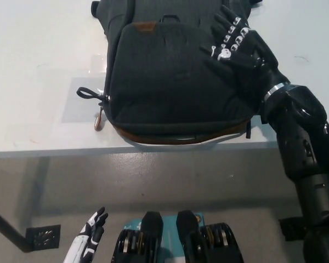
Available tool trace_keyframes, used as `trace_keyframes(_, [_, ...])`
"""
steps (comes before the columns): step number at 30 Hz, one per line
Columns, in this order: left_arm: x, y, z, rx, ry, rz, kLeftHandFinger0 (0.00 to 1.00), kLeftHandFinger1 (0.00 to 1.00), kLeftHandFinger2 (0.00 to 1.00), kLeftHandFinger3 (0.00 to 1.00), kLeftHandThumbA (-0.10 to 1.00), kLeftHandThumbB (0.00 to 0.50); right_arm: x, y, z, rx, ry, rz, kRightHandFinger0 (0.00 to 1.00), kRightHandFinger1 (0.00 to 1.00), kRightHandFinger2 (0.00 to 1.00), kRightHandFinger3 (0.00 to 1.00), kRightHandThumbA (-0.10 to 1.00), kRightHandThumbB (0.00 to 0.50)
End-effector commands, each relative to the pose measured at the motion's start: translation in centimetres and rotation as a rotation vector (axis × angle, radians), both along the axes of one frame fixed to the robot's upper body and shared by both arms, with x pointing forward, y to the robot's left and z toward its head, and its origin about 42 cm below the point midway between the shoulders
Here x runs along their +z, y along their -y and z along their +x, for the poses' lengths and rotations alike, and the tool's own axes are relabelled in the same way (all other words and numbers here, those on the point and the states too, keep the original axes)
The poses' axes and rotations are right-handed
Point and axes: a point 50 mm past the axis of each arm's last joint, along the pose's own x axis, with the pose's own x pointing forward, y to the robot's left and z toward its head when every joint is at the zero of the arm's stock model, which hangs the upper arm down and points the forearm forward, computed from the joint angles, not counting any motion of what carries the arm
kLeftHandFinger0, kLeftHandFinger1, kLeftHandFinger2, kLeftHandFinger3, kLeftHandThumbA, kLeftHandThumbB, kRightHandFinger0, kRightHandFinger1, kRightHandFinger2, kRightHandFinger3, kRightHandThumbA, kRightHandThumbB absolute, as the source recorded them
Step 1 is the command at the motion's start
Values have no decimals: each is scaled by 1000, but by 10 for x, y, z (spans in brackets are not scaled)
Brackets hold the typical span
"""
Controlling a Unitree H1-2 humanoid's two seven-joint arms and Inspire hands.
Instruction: A bag is kept in the middle of the table with its flap loosely closed and the robot uses its right hand to adjust it and opens it
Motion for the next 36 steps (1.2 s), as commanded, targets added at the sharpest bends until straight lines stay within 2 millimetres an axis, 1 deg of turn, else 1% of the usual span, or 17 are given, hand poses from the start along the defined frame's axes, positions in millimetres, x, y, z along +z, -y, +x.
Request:
trace_keyframes(1, [12,-4,5,-24,70,11,1000,1000,1000,1000,1000,130,4,-20,0,103,24,-34,1000,1000,1000,1000,965,348])
trace_keyframes(2, [13,-4,5,-27,70,11,1000,1000,1000,1000,1000,129,3,-20,0,103,16,-29,1000,1000,1000,1000,942,352])
trace_keyframes(3, [13,-4,6,-29,73,13,1000,1000,1000,1000,1000,128,1,-19,0,100,-7,-24,1000,1000,1000,1000,758,336])
trace_keyframes(4, [14,-3,7,-30,78,14,1000,1000,1000,1000,1000,125,2,-20,1,71,-48,2,590,662,788,816,384,296])
trace_keyframes(5, [13,-4,8,-28,79,11,1000,1000,1000,1000,1000,128,1,-21,3,12,-2,-71,102,285,452,396,-25,280])
trace_keyframes(6, [13,-4,8,-28,79,11,1000,1000,1000,1000,1000,130,1,-23,4,-79,62,-206,20,229,456,351,-85,266])
trace_keyframes(7, [13,-5,9,-29,77,13,1000,1000,1000,1000,1000,132,1,-25,3,-113,78,-241,1,235,543,412,-99,235])
trace_keyframes(9, [14,-5,9,-29,74,15,1000,1000,1000,1000,1000,144,3,-27,2,-134,95,-242,0,223,614,600,-100,152])
trace_keyframes(11, [14,-5,10,-26,75,14,1000,1000,1000,1000,1000,144,6,-28,-1,-139,116,-249,0,256,668,684,-100,145])
trace_keyframes(12, [14,-5,10,-26,71,13,1000,1000,1000,1000,1000,150,8,-29,-3,-146,127,-265,0,312,746,750,-100,134])
trace_keyframes(16, [14,-5,12,-31,73,11,1000,1000,1000,1000,1000,140,14,-30,-7,-160,177,-328,0,365,759,751,-100,117])
trace_keyframes(17, [14,-5,12,-31,68,2,1000,1000,1000,1000,1000,142,17,-31,-8,-163,186,-344,0,389,787,800,-100,103])
trace_keyframes(28, [18,-5,15,-36,71,21,1000,1000,1000,1000,1000,118,16,-25,-9,-163,156,-310,0,405,791,790,-100,124])
trace_keyframes(31, [17,-4,16,-36,69,15,1000,1000,1000,1000,1000,116,14,-20,-11,-154,166,-304,0,327,697,754,-100,121])
trace_keyframes(34, [18,-4,16,-35,67,5,1000,1000,1000,1000,1000,112,9,-17,-17,-164,152,-302,0,310,676,762,-100,135])
trace_keyframes(35, [20,-4,17,-35,68,5,1000,1000,1000,1000,1000,107,8,-15,-22,-164,152,-303,0,366,747,790,-100,132])
trace_keyframes(36, [21,-4,17,-35,71,7,1000,1000,1000,1000,1000,102,6,-13,-27,-161,154,-303,0,370,753,783,-100,130])
